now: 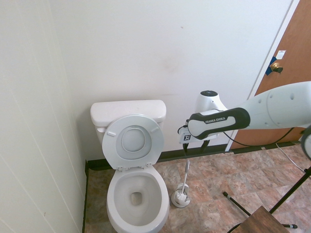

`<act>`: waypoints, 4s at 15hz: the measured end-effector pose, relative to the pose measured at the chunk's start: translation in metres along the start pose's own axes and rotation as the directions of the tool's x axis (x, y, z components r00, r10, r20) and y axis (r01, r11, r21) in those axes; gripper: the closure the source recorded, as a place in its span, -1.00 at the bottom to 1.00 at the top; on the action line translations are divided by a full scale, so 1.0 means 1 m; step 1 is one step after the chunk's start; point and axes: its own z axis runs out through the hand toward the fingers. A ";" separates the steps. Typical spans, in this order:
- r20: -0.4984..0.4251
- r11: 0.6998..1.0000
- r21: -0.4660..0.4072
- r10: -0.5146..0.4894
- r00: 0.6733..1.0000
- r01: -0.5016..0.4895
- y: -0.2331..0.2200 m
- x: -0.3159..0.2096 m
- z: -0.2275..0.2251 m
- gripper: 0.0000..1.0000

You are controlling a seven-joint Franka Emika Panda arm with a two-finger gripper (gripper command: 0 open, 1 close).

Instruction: Clean the toilet

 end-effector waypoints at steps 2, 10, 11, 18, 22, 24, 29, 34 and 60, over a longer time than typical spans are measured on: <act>0.014 0.998 -0.013 0.054 0.998 -0.054 -0.010 0.023 0.039 -1.00; 0.027 0.981 0.004 0.195 0.981 -0.195 -0.050 0.069 0.119 -1.00; 0.023 0.975 0.010 0.221 0.975 -0.221 -0.049 0.072 0.126 -1.00; -0.019 0.897 0.040 0.441 0.897 -0.440 -0.050 0.106 0.191 -1.00; -0.026 0.867 0.013 0.499 0.867 -0.498 -0.066 0.122 0.217 -1.00; -0.025 0.854 -0.007 0.520 0.854 -0.520 -0.070 0.134 0.230 -1.00; -0.020 0.845 -0.060 0.531 0.847 -0.531 -0.068 0.152 0.265 -1.00; -0.017 0.849 -0.090 0.521 0.853 -0.521 -0.064 0.150 0.284 -1.00; 0.000 0.860 -0.120 0.499 0.867 -0.495 -0.075 0.149 0.307 1.00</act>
